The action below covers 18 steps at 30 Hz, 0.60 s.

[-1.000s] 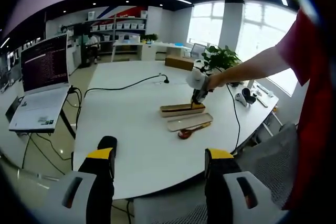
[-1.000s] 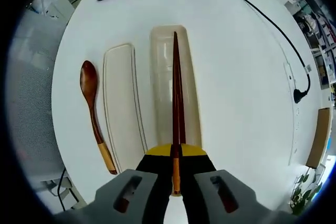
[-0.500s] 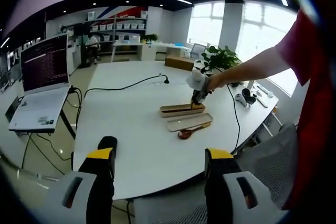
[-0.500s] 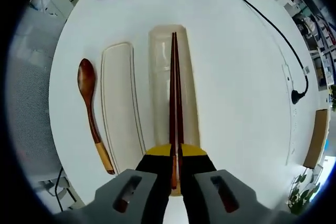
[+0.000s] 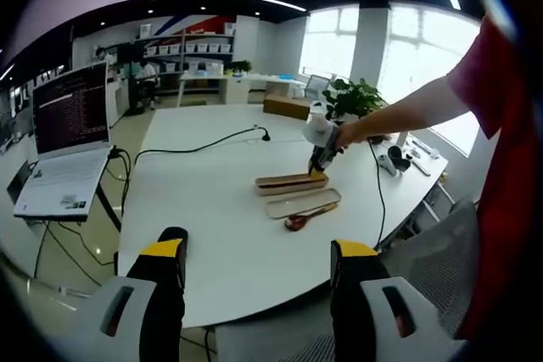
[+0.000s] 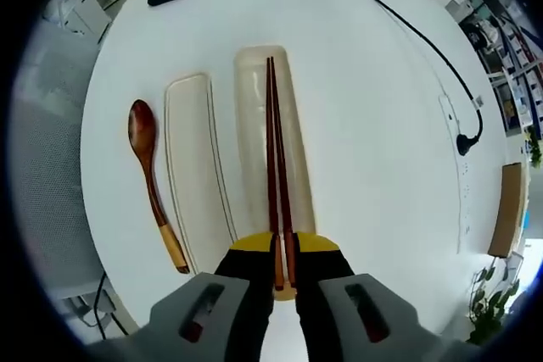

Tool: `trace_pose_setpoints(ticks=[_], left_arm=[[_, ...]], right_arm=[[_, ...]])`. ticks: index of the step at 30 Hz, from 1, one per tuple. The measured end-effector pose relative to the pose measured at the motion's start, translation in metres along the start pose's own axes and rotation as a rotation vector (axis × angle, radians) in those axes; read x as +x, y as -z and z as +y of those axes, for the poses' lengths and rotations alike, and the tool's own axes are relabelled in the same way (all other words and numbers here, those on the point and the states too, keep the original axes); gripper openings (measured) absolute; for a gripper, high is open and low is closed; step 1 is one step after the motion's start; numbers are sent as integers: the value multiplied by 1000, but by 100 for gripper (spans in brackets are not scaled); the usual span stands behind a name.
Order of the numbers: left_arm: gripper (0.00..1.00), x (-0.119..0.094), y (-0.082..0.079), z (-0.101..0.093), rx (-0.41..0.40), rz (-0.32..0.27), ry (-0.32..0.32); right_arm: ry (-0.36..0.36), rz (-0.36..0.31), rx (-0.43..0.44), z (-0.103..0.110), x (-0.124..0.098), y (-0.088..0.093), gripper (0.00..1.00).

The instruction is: Arrange the utensils inside the cutlery case until each visible utensil rests in its matching compartment.

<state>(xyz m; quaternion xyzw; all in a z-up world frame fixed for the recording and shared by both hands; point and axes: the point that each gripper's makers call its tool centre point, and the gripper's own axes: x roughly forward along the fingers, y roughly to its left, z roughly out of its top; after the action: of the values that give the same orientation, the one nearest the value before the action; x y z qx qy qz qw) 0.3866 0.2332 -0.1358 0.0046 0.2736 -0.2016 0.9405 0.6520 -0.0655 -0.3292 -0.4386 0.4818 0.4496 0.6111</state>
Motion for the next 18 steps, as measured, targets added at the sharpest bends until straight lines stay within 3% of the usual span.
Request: trace_pose_setpoints(ticks=[8,18], left_arm=[[72,-3,-6,-3,22,-15,20],[71,-8,-9,-11,55,-31,45]], right_arm=[[46,7,28,-7,-13,10,2],[56,-19,41,16,-29,16,4]])
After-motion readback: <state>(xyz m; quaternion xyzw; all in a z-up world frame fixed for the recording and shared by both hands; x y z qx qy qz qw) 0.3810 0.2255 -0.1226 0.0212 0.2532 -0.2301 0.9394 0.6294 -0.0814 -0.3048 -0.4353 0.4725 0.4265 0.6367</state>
